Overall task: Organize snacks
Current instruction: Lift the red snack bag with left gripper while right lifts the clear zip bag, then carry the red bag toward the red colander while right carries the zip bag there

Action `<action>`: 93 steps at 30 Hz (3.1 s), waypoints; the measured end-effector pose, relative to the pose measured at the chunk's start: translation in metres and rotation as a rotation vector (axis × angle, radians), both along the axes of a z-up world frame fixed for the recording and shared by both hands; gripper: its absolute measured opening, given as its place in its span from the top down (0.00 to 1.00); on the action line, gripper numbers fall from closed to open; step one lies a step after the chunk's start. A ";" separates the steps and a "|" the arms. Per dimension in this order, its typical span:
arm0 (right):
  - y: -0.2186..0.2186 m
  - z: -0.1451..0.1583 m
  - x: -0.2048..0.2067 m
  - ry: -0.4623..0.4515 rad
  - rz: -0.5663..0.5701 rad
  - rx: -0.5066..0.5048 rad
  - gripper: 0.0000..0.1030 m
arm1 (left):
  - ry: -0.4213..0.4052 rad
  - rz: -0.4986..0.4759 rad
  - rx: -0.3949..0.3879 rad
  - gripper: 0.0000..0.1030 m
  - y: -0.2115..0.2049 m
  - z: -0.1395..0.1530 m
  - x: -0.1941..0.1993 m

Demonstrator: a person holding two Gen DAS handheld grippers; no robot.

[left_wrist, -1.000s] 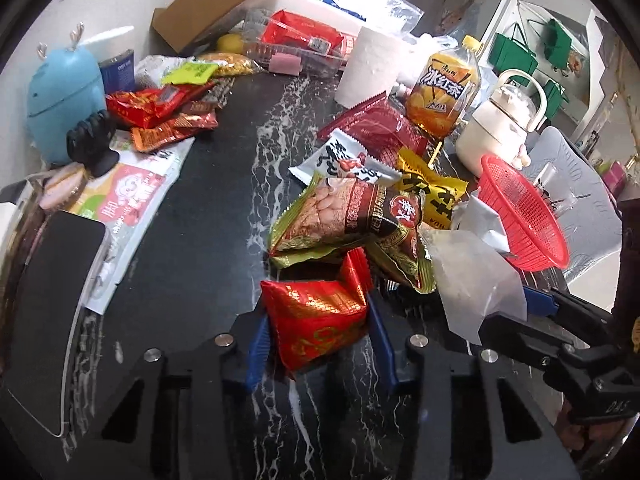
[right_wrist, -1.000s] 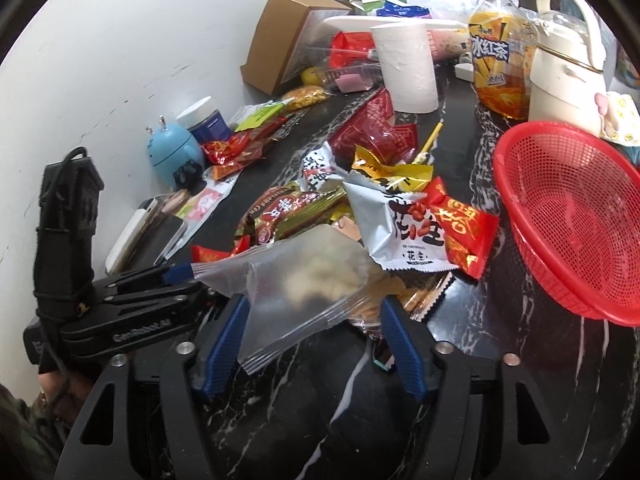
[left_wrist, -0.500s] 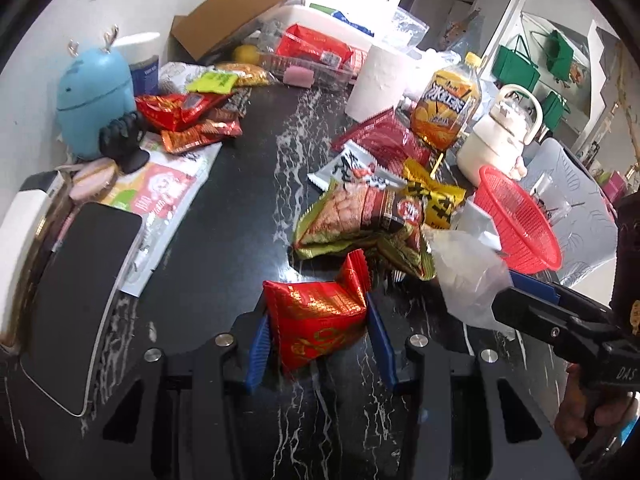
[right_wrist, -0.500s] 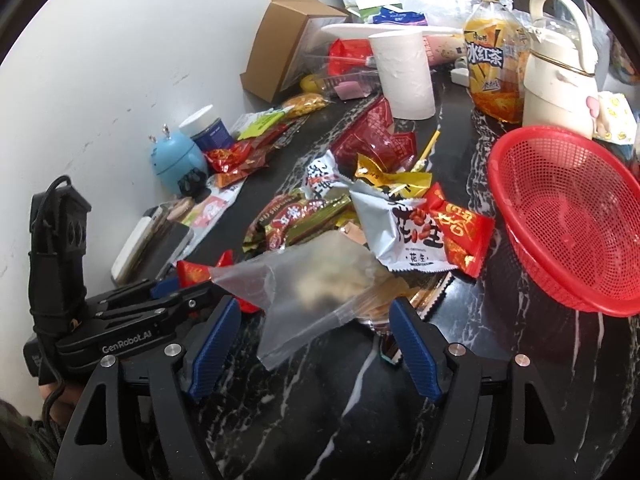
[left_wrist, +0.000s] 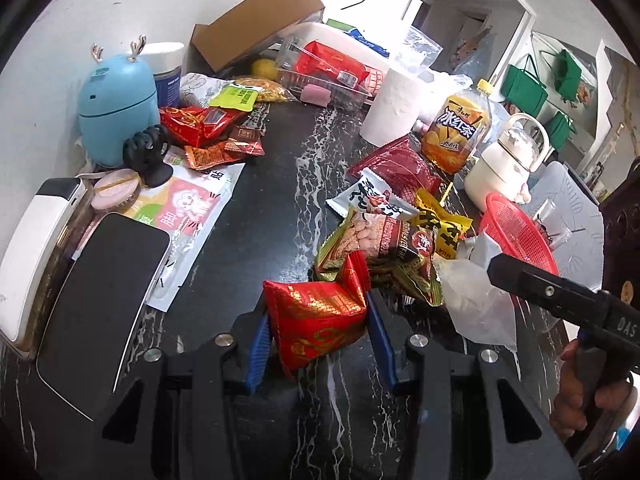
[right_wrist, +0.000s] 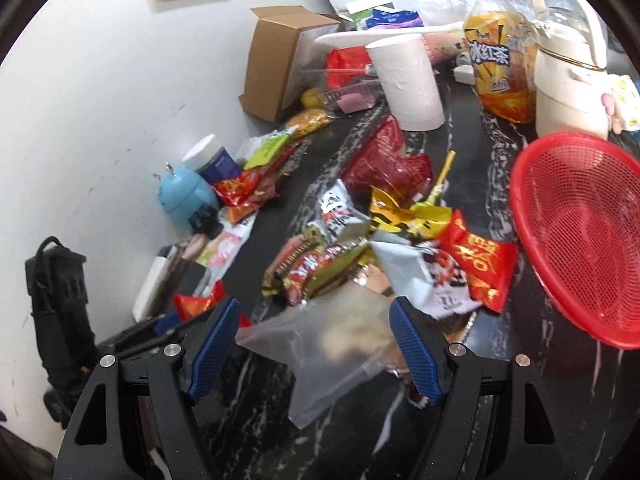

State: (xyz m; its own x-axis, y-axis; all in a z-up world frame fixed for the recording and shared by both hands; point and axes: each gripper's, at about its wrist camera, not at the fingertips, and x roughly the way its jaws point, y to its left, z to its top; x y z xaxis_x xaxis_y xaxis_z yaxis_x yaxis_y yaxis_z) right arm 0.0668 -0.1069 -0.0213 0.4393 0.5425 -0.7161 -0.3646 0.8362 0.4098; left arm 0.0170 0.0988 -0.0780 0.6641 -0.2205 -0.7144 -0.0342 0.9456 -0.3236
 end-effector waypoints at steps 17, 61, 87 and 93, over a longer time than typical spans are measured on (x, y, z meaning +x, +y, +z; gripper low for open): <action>0.020 -0.028 -0.023 -0.044 0.001 -0.290 0.43 | 0.031 -0.008 -0.017 0.58 -0.002 -0.007 -0.004; -0.100 0.009 -0.115 -0.083 -0.204 -0.152 0.67 | -0.040 -0.336 0.006 0.58 -0.126 0.027 -0.042; -0.160 0.055 -0.095 -0.186 -0.336 -0.173 0.67 | -0.156 -0.551 0.049 0.58 -0.208 0.084 0.019; -0.170 0.065 -0.068 -0.223 -0.331 -0.181 0.67 | -0.177 -0.560 0.065 0.58 -0.220 0.091 0.047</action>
